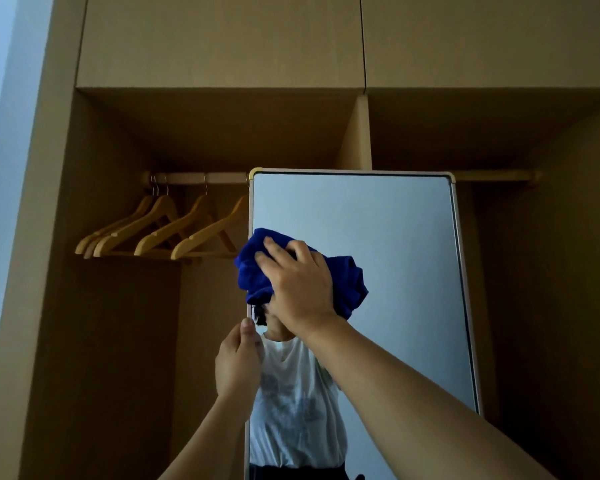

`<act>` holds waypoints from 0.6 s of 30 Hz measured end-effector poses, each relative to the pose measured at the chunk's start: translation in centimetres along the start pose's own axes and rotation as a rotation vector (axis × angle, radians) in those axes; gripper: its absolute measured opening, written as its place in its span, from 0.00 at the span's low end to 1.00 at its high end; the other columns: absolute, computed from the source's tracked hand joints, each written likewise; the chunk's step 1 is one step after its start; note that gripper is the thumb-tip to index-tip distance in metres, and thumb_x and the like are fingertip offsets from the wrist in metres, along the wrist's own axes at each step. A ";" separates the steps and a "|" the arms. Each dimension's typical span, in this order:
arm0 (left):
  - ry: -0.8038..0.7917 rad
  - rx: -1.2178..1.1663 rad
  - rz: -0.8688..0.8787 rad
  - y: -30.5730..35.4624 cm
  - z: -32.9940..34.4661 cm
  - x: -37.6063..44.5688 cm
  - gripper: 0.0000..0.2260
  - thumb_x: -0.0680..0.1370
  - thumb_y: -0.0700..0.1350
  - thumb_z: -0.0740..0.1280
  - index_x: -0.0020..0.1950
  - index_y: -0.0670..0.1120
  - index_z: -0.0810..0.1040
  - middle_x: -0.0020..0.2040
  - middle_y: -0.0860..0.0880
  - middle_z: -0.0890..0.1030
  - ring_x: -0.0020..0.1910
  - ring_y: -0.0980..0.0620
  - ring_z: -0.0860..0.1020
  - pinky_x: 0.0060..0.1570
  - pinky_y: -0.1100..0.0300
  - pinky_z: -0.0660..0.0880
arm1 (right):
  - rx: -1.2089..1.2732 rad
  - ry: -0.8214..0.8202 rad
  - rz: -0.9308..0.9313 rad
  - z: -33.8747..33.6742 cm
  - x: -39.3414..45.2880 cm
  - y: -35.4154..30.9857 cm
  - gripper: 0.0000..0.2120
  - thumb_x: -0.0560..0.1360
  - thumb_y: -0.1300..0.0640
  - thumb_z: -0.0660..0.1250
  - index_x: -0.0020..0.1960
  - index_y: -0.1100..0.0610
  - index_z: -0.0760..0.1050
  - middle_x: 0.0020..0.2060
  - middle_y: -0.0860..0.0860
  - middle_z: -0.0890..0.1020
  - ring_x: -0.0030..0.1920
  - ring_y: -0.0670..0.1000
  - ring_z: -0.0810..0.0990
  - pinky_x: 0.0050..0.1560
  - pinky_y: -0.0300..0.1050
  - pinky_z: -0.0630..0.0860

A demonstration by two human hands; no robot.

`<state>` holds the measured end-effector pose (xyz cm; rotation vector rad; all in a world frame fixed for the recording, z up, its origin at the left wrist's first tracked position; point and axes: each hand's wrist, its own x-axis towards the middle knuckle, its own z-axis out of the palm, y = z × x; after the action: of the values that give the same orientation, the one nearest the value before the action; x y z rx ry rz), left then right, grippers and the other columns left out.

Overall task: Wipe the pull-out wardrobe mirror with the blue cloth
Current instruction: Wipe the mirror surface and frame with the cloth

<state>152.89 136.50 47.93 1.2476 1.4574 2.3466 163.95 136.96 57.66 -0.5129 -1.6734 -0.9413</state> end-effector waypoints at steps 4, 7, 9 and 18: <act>0.026 0.043 0.022 -0.2 0.2 -0.1 0.21 0.80 0.55 0.55 0.32 0.45 0.72 0.26 0.51 0.72 0.30 0.52 0.70 0.34 0.56 0.66 | 0.017 -0.012 0.029 -0.1 2.8 0.7 0.19 0.72 0.61 0.70 0.62 0.55 0.77 0.63 0.53 0.77 0.57 0.58 0.76 0.51 0.52 0.74; 0.027 0.042 0.029 -0.1 0.2 -0.1 0.22 0.81 0.55 0.55 0.29 0.49 0.70 0.24 0.53 0.72 0.27 0.55 0.69 0.33 0.57 0.66 | 0.037 -0.037 0.095 -0.2 5.4 1.4 0.19 0.77 0.61 0.61 0.68 0.53 0.71 0.68 0.52 0.72 0.62 0.58 0.70 0.56 0.53 0.69; 0.020 0.054 0.037 -0.1 0.1 0.0 0.22 0.81 0.55 0.55 0.28 0.50 0.70 0.23 0.53 0.71 0.27 0.55 0.68 0.32 0.58 0.66 | 0.024 -0.022 0.130 -0.1 6.6 2.0 0.19 0.78 0.60 0.61 0.68 0.53 0.69 0.68 0.52 0.71 0.62 0.58 0.69 0.56 0.52 0.68; 0.033 0.035 0.042 -0.4 0.2 0.1 0.21 0.81 0.55 0.55 0.29 0.50 0.71 0.23 0.54 0.71 0.25 0.58 0.68 0.32 0.57 0.66 | 0.030 0.056 0.258 0.1 6.7 4.4 0.22 0.75 0.61 0.66 0.68 0.53 0.70 0.68 0.51 0.72 0.61 0.57 0.70 0.54 0.52 0.70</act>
<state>152.85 136.93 47.68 1.2652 1.5034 2.3897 165.08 138.80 65.38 -0.6587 -1.5257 -0.7344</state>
